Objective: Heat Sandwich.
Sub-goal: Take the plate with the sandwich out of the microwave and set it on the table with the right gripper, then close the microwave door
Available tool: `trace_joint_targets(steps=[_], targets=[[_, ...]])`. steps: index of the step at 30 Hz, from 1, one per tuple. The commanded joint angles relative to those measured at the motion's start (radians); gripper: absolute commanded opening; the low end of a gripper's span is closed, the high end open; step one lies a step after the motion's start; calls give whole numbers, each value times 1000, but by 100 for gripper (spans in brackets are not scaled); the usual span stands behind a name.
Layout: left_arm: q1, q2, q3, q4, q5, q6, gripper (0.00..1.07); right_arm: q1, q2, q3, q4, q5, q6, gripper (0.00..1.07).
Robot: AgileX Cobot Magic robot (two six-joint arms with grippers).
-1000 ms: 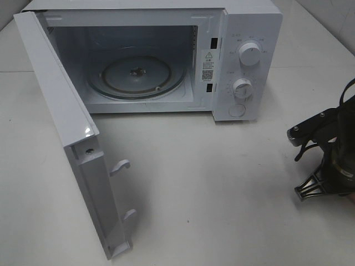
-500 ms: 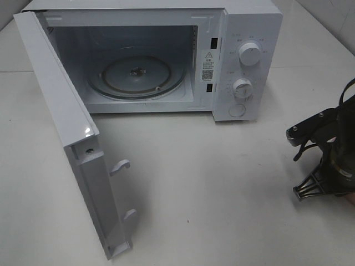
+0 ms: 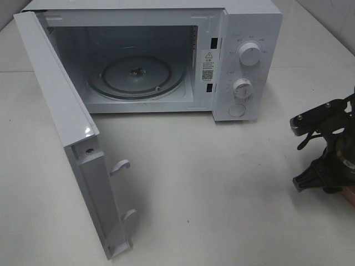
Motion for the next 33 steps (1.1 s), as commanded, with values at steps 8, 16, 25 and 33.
trace_joint_targets(steps=[8,16,25,33], targets=[[3,-16,4,0,-12,-4,100,-4,-206,-4,319,2,-327,57],[3,-16,4,0,-12,-4,100,-4,-326,-4,606,26,-629,79],[3,-16,4,0,-12,-4,100,-4,-488,-43,757,153,-753,77],[3,-16,4,0,-12,-4,100,-4,-699,-123,867,313,-871,76]])
